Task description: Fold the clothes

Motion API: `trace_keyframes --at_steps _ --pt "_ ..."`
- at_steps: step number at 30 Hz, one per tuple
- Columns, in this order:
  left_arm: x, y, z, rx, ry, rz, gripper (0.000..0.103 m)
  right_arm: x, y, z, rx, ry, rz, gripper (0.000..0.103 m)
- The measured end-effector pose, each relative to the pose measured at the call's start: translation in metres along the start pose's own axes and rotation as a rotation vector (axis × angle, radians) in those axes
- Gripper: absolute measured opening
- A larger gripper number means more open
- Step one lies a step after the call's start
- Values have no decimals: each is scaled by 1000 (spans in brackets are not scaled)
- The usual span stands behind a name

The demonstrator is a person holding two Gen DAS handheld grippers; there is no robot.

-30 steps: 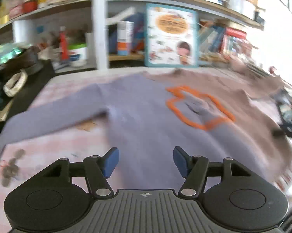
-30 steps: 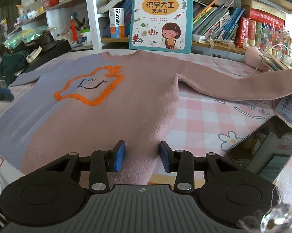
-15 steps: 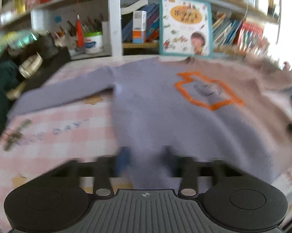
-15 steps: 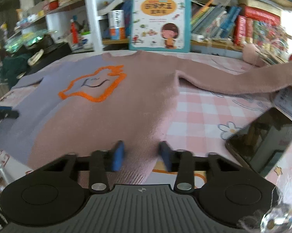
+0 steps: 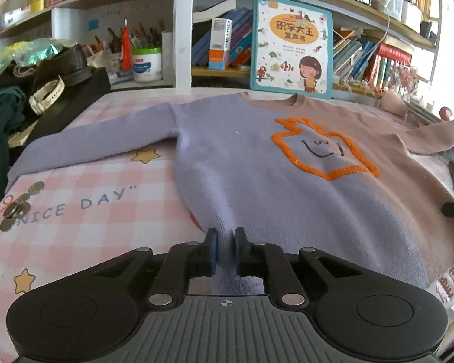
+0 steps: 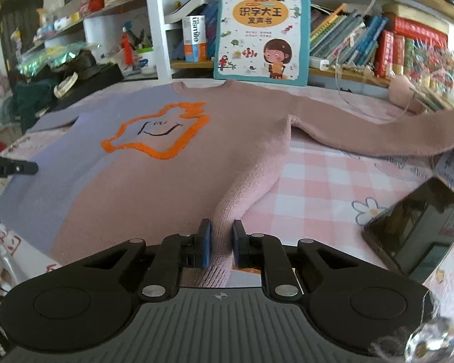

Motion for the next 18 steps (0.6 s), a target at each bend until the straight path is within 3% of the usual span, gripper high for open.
trace_keyframes --at_steps 2,4,6,7,10,12,14,18 --pt "0 -1 -2 -13 -9 2 17 -1 0 -1 8 -6 1 15" --pt "-3 -1 -7 -32 -29 -16 28 -2 0 -3 17 -21 7 24" --pt "-7 -2 -13 -78 -86 -27 66 -4 -2 -7 32 -68 29 44" --pt "-10 -2 -17 -103 -116 -33 73 -6 -3 -9 40 -90 40 50" --pt "-17 -5 -25 -160 -195 -39 79 -14 -4 -12 48 -136 61 56" --pt "-22 -9 -27 -163 -215 -25 85 -18 -2 -12 49 -156 65 72" --pt "-24 -13 -27 -167 -225 -15 88 -21 2 -11 44 -169 58 80" --pt "-25 -18 -26 -148 -224 -14 93 -20 12 -6 49 -170 26 86"
Point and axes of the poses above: each gripper's, at about its wrist camera, not at the fingertips, and z roughly the way its jaws point, y to its left, x to its underside, the point moved 1 cm from there along z, roughly the way its jaws point, and after that the axes turned 3 degrees about x, right-handed, at the moved point
